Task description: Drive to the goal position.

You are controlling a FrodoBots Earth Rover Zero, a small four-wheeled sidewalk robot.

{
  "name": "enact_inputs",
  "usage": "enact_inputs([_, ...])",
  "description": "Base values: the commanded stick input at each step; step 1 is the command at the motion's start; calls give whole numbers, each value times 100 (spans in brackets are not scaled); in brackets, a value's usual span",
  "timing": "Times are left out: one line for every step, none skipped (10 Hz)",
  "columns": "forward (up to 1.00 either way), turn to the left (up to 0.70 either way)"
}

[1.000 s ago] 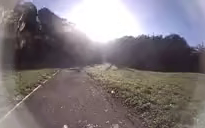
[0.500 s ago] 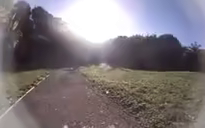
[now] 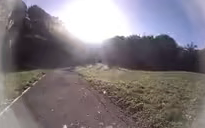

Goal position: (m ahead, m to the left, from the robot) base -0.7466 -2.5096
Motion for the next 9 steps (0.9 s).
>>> enact_inputs([40, 1])
enact_inputs([88, 1])
enact_inputs([100, 1])
enact_inputs([100, 1])
enact_inputs([100, 1])
enact_inputs([100, -5])
enact_inputs([100, -14])
enact_inputs([100, -33])
enact_inputs([100, -39])
